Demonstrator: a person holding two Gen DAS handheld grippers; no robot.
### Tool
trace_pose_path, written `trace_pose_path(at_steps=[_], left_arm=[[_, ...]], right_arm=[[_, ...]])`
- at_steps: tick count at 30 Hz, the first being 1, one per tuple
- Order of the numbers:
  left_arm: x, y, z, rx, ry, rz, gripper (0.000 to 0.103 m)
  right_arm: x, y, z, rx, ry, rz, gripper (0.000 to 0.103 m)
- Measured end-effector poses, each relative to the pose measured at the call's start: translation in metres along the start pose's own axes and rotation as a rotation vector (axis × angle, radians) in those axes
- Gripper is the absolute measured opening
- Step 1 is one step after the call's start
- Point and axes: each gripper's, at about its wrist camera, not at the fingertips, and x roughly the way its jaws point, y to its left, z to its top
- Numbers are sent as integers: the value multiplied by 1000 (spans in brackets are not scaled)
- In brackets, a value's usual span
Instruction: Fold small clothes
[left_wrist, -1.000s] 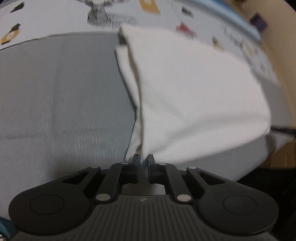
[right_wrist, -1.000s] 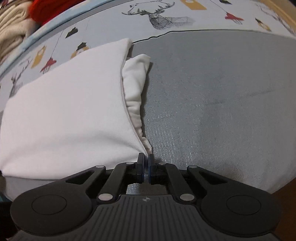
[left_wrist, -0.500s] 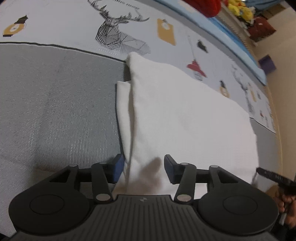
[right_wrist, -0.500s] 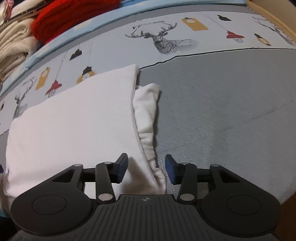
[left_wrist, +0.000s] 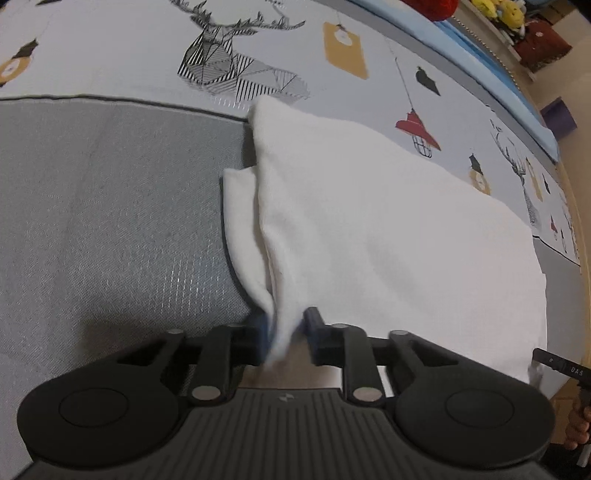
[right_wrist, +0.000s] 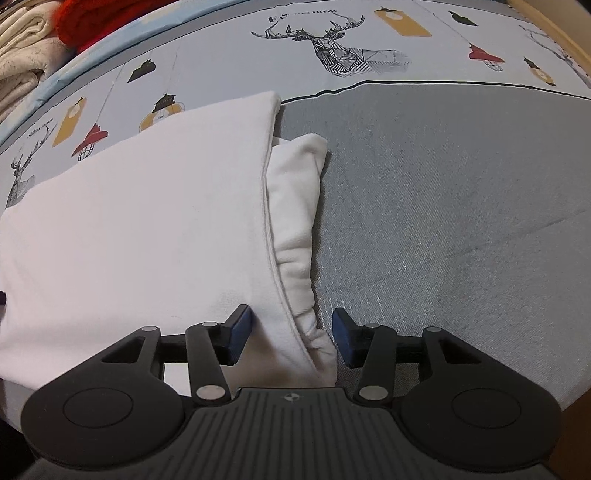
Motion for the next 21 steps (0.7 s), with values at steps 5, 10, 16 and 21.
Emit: trace_pose_path(at_steps=[5,10,16,21], left_arm=[[-19,5,-2,31,-73,-19,9],[-45,28,-1,30,-158,40,9],[-54,61,-1,-15,-133,44,18],[-48,68,-5,9,-70,43,31]], right_arm=[[2,13,1,-17,-3,1,22],[1,32,6,-18,-34,67,19],[6,68,9,-105,-37,79,20],[10,62,10,-75,-13,78,21]])
